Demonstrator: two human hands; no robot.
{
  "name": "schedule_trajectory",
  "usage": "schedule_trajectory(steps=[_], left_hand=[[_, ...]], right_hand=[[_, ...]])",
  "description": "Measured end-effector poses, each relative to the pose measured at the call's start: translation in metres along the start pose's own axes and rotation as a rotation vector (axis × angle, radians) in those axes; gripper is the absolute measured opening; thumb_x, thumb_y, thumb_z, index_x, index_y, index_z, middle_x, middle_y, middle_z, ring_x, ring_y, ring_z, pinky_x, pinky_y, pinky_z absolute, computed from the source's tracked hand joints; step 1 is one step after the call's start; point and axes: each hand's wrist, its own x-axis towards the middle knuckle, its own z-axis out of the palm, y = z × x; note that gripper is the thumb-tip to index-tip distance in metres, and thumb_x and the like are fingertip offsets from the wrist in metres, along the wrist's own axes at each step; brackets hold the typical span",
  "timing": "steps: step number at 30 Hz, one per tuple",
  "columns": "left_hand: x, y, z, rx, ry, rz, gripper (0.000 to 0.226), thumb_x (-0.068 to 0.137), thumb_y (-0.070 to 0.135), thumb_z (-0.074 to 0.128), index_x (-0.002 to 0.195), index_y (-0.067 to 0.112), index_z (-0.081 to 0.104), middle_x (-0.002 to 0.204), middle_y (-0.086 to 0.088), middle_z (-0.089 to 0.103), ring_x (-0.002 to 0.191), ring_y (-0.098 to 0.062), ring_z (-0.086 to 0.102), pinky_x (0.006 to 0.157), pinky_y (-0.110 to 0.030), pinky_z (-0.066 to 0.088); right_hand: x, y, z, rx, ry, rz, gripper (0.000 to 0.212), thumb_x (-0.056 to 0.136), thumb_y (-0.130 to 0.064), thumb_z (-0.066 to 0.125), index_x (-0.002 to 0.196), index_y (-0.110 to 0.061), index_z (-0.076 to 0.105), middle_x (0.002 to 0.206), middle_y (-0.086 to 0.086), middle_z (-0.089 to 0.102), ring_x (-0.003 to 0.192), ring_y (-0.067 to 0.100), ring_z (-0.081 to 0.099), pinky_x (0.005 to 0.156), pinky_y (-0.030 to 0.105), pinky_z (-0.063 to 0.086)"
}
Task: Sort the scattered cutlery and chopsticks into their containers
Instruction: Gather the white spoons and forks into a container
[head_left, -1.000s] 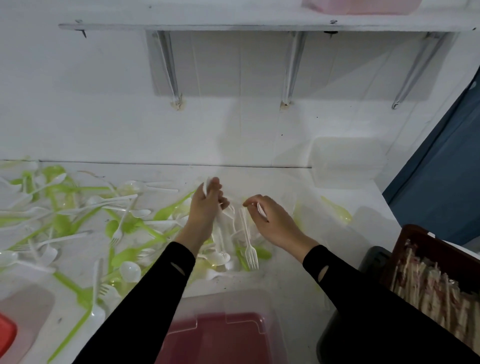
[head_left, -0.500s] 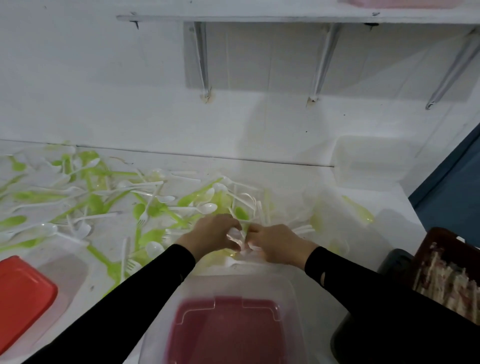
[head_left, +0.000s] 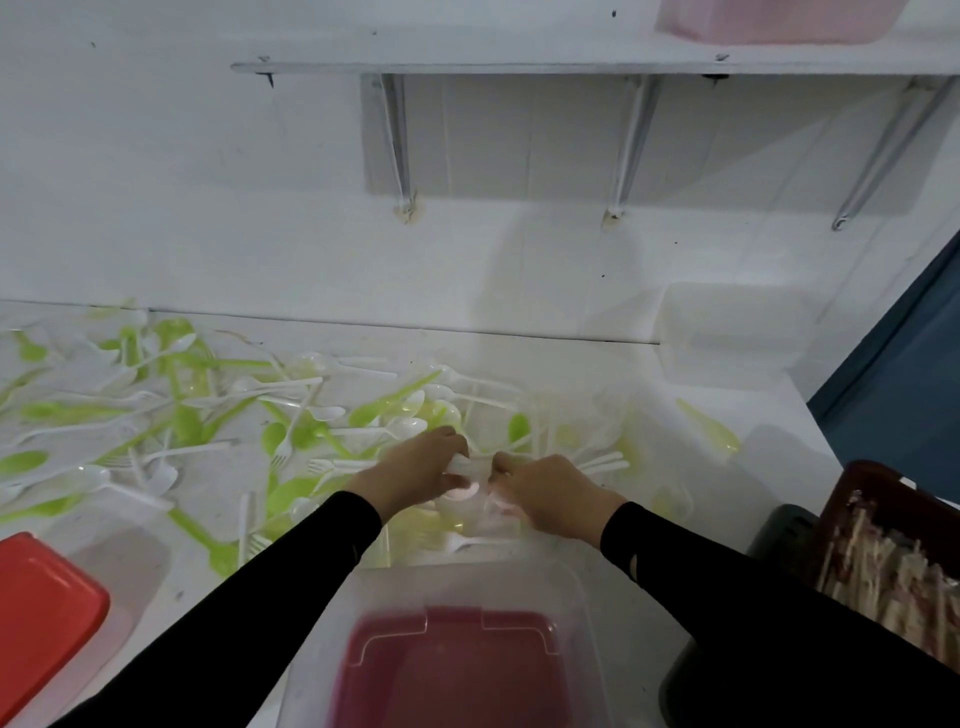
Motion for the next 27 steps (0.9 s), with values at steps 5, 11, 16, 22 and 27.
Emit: schedule_trajectory(steps=[5,11,16,22,27], left_hand=[[0.003,-0.009,-0.017,-0.211,0.235,0.095,0.022,0.085,0.021,0.074,0.097,0.007,0.064,0.095,0.002,0.056,0.091,-0.019,0.055,0.077,-0.017,0.033],[0.012,-0.020,-0.031,-0.216,0.349,0.159,0.017,0.082,0.018,0.078,0.092,0.012,0.066,0.091,0.004,0.062,0.080,-0.011,0.055,0.072,-0.017,0.041],[0.021,-0.008,-0.031,-0.134,0.202,0.162,0.027,0.085,0.021,0.070,0.110,0.023,0.063,0.106,0.007,0.063,0.095,-0.015,0.060,0.081,-0.031,0.047],[0.031,0.019,-0.014,0.029,0.129,0.347,0.026,0.086,0.019,0.064,0.111,0.027,0.065,0.109,0.006,0.056,0.101,-0.013,0.056,0.069,-0.025,0.039],[0.041,0.032,-0.005,-0.114,0.160,0.326,0.017,0.085,0.036,0.072,0.096,0.025,0.067,0.102,0.015,0.053,0.090,0.002,0.048,0.074,-0.024,0.043]], right_hand=[[0.002,0.019,-0.018,0.534,0.220,0.324,0.030,0.096,-0.049,0.053,0.105,-0.020,0.060,0.104,-0.010,0.055,0.080,0.015,0.059,0.063,0.030,0.040],[-0.003,0.046,-0.046,1.157,0.699,0.775,0.024,0.100,-0.041,0.051,0.094,-0.018,0.051,0.092,-0.004,0.073,0.068,0.013,0.064,0.062,0.025,0.048],[-0.008,0.070,-0.050,1.527,0.796,0.964,0.023,0.103,-0.038,0.044,0.092,-0.017,0.047,0.084,-0.005,0.076,0.051,0.009,0.039,0.054,0.025,0.036],[-0.012,0.071,-0.057,1.662,0.856,1.014,0.017,0.098,-0.034,0.056,0.087,-0.021,0.052,0.067,-0.004,0.062,0.061,0.007,0.051,0.068,0.026,0.041],[-0.015,0.075,-0.060,1.890,0.928,0.971,0.012,0.092,-0.024,0.068,0.088,-0.016,0.060,0.066,0.001,0.054,0.062,0.013,0.055,0.063,0.027,0.053]])
